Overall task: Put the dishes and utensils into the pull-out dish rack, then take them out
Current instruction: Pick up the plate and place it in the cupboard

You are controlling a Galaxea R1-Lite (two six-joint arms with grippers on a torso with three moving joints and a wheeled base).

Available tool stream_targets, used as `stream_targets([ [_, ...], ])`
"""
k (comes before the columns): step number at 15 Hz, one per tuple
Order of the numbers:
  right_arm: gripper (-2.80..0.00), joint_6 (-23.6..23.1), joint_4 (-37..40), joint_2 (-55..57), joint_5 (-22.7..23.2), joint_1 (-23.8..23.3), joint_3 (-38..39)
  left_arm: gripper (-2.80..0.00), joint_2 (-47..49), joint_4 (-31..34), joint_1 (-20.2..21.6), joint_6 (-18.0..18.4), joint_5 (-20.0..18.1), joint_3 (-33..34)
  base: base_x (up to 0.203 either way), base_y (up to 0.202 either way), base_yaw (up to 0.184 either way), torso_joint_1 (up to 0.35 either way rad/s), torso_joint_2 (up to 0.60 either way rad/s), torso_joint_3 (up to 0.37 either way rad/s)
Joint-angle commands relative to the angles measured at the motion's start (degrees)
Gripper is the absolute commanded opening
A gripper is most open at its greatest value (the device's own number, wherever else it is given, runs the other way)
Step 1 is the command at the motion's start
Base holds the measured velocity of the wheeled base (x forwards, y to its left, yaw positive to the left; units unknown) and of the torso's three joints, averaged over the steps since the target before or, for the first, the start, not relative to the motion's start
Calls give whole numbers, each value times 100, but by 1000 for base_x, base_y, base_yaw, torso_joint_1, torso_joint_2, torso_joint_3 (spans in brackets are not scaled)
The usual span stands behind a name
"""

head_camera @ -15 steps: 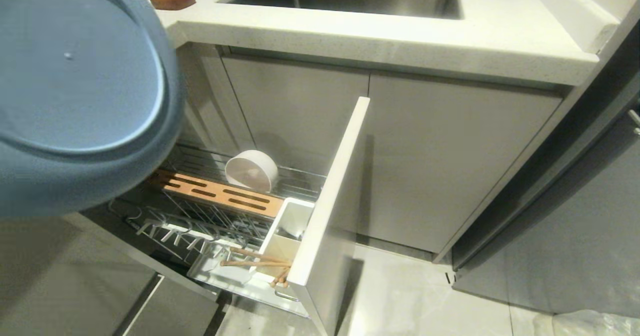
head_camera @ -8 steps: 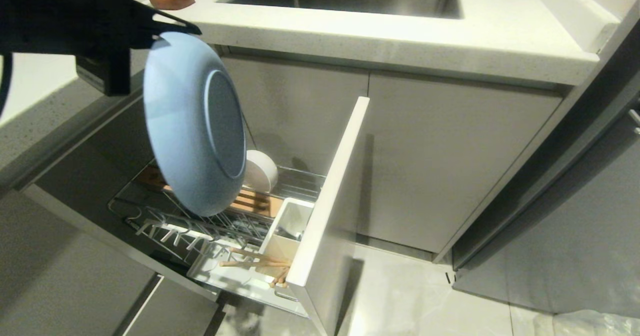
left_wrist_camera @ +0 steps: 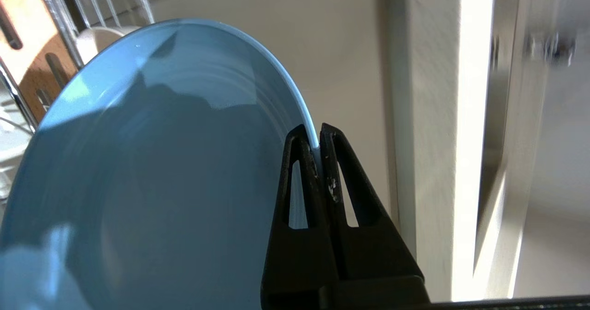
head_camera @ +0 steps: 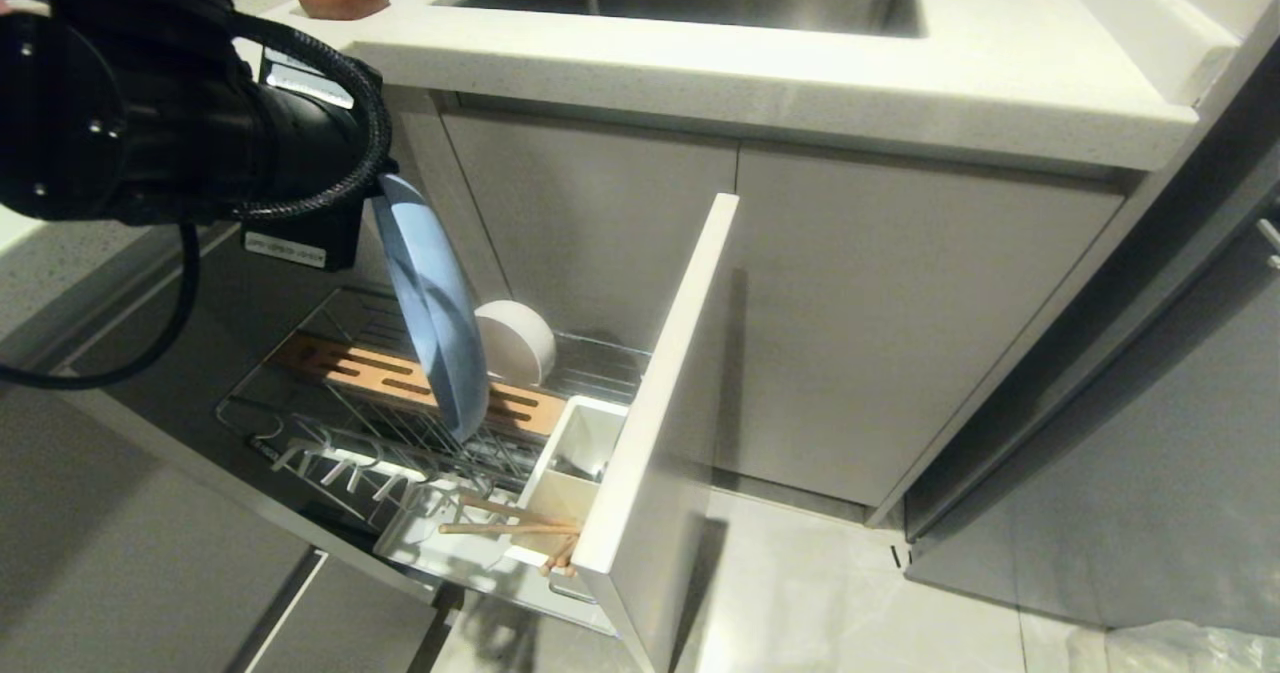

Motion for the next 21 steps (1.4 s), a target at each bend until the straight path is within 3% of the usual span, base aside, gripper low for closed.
stream_targets([
  [1,-280,0,-1,5,1,0,0,-280,-4,-236,112,-155,355,221,0,0,0,0,0,0],
  [7,-280,0,-1,5,1,0,0,-280,148,-957,437,-322,832,787,0,0,0,0,0,0],
  [10,-280,0,-1,5,1,0,0,-280,361,-932,444,-594,1156,805,0,0,0,0,0,0],
  [18,-280,0,-1,5,1,0,0,-280,545,-911,443,-856,1677,840,0,0,0,0,0,0],
  [21,-280,0,-1,5,1,0,0,-280,581,-695,444,-1034,1727,833,0,0,0,0,0,0],
])
